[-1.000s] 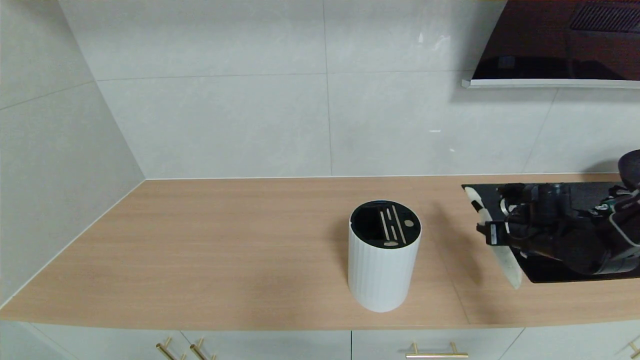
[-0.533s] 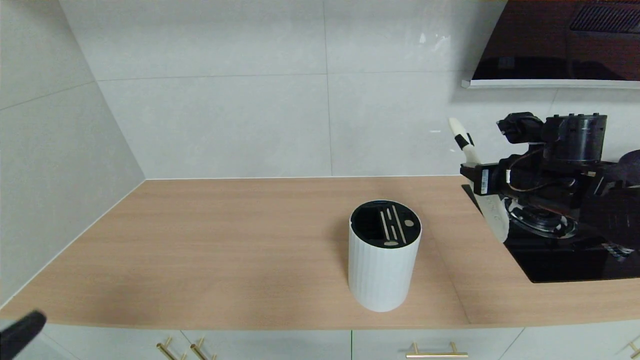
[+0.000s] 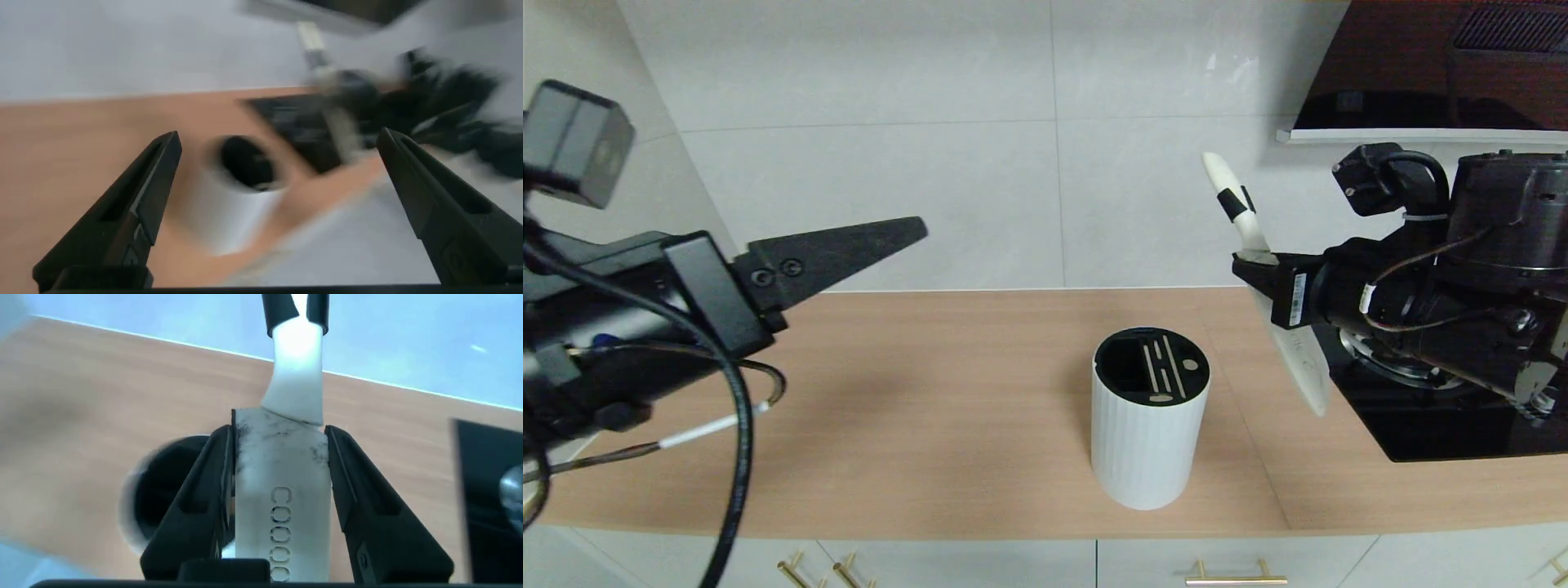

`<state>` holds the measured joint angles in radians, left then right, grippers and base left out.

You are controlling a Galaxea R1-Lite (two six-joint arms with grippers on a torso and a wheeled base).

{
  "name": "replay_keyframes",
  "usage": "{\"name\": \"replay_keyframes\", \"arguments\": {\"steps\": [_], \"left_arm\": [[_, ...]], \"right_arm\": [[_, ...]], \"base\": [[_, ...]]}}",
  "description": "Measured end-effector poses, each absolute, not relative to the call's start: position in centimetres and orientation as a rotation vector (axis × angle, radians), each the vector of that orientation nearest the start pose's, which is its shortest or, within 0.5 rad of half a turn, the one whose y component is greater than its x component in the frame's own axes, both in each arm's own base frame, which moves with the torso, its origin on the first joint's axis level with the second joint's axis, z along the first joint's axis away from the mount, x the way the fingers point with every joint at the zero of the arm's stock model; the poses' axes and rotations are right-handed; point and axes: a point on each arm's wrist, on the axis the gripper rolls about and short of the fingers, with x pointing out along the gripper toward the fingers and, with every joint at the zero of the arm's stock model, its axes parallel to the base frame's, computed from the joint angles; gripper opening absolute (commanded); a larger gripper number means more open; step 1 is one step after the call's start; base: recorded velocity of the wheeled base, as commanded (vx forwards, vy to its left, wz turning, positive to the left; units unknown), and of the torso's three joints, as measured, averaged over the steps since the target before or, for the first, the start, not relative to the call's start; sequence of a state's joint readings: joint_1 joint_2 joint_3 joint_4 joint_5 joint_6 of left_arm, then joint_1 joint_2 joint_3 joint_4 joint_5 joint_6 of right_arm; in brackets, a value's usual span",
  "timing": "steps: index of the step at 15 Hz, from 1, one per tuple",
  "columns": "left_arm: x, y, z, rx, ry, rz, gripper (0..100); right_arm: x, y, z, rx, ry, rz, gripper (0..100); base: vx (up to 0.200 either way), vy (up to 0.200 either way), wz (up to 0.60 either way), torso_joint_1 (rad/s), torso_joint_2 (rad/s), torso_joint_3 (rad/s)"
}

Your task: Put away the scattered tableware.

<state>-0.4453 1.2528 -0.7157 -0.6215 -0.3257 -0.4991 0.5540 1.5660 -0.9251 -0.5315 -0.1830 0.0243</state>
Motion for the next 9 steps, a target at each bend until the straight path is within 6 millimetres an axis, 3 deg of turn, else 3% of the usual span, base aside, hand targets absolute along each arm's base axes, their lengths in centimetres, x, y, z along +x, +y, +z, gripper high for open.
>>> {"name": "replay_keyframes", "arguments": {"steps": [5,9], "left_arm": [[21.7,-13.5,23.8,-0.561,0.166,-0.853,100],[22.0,-17.1,20.6,-0.609,0.194,-0.949,100]], "right_arm": [[21.6,17.6,23.8,-0.016,0.131,0.510,0],[20.4,20.4,22.3,-0.025,0.183,0.607,0]], "base": [[0.000,0.000,0.00,0.000,0.00,0.000],[0.000,0.000,0.00,0.000,0.00,0.000]]}}
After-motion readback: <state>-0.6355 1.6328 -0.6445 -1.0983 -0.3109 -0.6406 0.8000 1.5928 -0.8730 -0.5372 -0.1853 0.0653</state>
